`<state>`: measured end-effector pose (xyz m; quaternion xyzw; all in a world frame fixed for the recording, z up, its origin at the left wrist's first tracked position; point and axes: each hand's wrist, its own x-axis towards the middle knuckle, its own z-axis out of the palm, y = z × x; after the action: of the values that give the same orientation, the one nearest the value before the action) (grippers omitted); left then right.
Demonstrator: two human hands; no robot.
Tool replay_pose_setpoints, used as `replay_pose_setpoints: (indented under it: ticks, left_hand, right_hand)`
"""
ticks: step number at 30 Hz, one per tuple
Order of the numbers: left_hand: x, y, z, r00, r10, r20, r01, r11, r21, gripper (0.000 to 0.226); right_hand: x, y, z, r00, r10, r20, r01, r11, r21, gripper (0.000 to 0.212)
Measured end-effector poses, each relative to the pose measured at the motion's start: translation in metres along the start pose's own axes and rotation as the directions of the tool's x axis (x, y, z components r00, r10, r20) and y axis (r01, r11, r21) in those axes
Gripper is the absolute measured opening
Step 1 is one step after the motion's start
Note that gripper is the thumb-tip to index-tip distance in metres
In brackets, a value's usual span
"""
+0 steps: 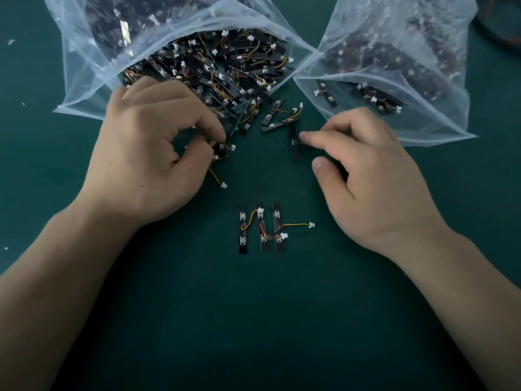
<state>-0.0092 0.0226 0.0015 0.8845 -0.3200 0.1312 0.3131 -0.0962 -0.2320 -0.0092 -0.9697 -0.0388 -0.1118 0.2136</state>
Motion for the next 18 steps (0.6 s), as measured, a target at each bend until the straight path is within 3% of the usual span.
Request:
replay_pose_setpoints:
  ticks: [8,13,18]
  left_hand:
    - [-0.023,0.0,-0.006,0.998,-0.053,0.017,0.05,0.988,0.148,0.034]
    - [-0.021,-0.001,-0.003,0.995,-0.083,0.058,0.073,0.984,0.16,0.028]
    - [-0.021,-0.001,-0.001,0.997,-0.074,0.038,0.068,0.989,0.127,0.027]
  right_hand:
    - [0.002,-0.001,-0.001,0.999,0.025,-0.021,-0.024,0.999,0.048,0.002]
    - [0.004,-0.001,0.001,0.998,-0.024,-0.061,0.027,0.998,0.064,0.002]
    - [0.025,0.001,0.007,0.965,-0.172,-0.196,0.177,0.984,0.011,0.012]
